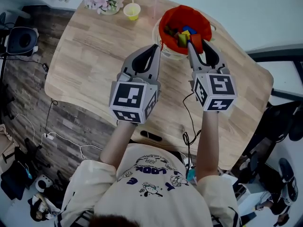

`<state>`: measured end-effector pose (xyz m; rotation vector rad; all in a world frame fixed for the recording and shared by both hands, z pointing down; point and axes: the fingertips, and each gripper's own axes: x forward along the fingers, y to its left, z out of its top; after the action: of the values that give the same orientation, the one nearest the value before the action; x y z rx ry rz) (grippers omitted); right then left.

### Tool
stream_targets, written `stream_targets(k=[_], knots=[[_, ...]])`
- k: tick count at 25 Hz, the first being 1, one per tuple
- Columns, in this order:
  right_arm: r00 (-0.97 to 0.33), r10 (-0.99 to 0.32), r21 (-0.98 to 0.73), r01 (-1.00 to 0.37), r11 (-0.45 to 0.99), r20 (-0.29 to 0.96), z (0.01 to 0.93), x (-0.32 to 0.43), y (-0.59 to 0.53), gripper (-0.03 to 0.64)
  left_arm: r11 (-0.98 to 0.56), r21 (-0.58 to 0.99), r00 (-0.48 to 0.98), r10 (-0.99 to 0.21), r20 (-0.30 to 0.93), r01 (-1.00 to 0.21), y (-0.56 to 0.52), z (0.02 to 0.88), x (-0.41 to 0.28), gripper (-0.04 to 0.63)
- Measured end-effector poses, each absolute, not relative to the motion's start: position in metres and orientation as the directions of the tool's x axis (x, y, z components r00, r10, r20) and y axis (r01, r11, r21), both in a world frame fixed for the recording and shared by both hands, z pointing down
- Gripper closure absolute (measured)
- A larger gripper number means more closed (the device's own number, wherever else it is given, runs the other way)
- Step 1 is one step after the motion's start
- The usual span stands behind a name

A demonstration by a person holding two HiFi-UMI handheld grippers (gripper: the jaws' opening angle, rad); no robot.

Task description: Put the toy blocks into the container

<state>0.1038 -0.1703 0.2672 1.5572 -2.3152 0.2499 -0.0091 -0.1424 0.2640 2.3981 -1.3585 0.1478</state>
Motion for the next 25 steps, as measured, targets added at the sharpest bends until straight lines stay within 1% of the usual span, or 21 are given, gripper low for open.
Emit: stream_targets(k=[25], knots=[[-0.344,-0.853,0.023,-0.923,0.383,0.392,0.287,0.105,-0.200,0.471,-0.447,0.280,0.521,-0.794,0.312,-0.849,-0.169,0.284,0.001,0.565]])
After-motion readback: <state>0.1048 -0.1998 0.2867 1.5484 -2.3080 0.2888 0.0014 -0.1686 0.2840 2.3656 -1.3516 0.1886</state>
